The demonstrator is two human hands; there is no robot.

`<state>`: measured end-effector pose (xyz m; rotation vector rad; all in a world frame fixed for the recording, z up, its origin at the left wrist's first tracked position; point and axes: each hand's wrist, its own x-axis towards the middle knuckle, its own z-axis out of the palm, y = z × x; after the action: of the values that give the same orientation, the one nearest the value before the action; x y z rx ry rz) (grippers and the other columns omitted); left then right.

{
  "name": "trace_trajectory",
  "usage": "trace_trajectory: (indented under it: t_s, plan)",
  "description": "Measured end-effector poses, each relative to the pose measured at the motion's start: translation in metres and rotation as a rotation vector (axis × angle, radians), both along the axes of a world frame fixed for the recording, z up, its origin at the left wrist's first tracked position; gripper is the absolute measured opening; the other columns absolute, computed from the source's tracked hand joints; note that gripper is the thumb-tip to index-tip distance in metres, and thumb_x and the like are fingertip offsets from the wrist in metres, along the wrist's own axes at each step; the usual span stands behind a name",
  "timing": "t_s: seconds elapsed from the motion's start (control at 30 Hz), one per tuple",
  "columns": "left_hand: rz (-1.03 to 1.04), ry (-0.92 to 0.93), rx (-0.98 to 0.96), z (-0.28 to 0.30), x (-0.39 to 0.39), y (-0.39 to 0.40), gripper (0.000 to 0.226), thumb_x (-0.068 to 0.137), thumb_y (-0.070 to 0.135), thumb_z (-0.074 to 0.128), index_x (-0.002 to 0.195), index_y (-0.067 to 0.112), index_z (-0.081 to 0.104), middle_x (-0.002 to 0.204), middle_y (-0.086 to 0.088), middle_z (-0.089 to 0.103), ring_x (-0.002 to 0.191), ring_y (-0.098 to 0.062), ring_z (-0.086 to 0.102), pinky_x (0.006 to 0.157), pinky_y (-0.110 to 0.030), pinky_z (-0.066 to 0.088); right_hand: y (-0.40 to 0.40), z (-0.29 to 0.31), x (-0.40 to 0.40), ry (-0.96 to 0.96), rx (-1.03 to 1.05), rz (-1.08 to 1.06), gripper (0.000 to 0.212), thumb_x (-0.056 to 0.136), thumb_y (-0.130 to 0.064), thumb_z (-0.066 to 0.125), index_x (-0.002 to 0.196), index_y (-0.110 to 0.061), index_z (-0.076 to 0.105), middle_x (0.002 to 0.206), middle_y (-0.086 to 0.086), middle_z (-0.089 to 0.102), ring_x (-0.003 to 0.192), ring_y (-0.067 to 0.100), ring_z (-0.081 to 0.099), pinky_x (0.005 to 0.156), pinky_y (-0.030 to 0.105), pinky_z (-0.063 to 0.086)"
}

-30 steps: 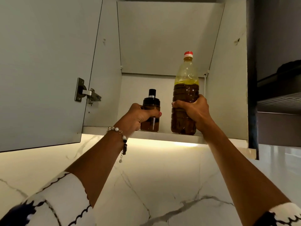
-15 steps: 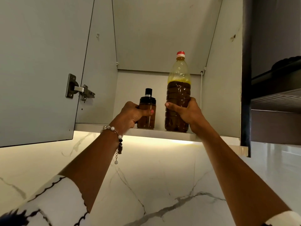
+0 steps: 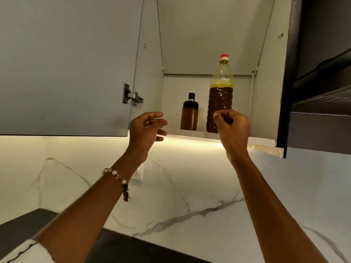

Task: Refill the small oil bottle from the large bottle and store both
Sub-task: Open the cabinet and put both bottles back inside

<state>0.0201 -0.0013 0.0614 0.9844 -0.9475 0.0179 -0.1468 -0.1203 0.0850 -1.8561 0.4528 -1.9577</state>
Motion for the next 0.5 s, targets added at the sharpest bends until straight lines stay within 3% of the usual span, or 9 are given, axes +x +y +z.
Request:
trace_trajectory:
  t_s: [0.1,0.2,0.3,0.43,0.5]
  plan:
    - [0.041,0.056,-0.015,-0.017,-0.002,0.046,0.021,0.090,0.007,0.062,0.110,0.011,0.068,0.083,-0.006,0.073,0.054,-0.016,0.064,0.049,-0.024,0.050,0.034,-0.018,0.001,-0.008,0.029,0.156,0.004,0.088,-0.019,0.065,0.086,-0.016,0.068,0.077,0.001,0.068,0.074,0.019,0.067,0.072,0.041,0.058]
    - [0.117,0.046,-0.002,-0.035,-0.005,0.098,0.016,0.090,0.007,0.061,0.104,0.011,0.070,0.076,-0.003,0.072,0.051,-0.015,0.061,0.049,-0.024,0.049,0.078,-0.037,0.005,0.004,0.022,0.292,0.011,0.090,-0.019,0.064,0.091,-0.009,0.068,0.073,0.003,0.068,0.064,0.016,0.066,0.061,0.031,0.054]
    - [0.222,-0.011,0.001,-0.049,-0.006,0.148,0.013,0.091,0.008,0.061,0.098,0.012,0.071,0.070,0.001,0.071,0.049,-0.015,0.060,0.050,-0.024,0.049,0.120,-0.056,0.016,0.014,-0.019,0.367,0.017,0.091,-0.022,0.062,0.090,-0.007,0.070,0.068,0.006,0.068,0.060,0.018,0.064,0.059,0.031,0.054]
    - [0.375,-0.104,-0.056,-0.060,-0.005,0.215,0.011,0.091,0.008,0.061,0.096,0.010,0.071,0.063,0.004,0.069,0.045,-0.013,0.058,0.047,-0.021,0.047,0.174,-0.078,0.042,0.077,-0.137,0.387,0.016,0.091,-0.021,0.063,0.084,-0.009,0.071,0.067,-0.004,0.067,0.061,0.014,0.064,0.061,0.038,0.056]
    - [0.464,-0.171,-0.074,-0.062,-0.002,0.251,0.011,0.091,0.009,0.061,0.097,0.008,0.071,0.064,0.002,0.069,0.046,-0.013,0.059,0.048,-0.020,0.048,0.204,-0.084,0.061,0.098,-0.232,0.386,0.012,0.089,-0.021,0.064,0.084,-0.013,0.070,0.071,-0.013,0.065,0.065,0.011,0.062,0.060,0.031,0.054]
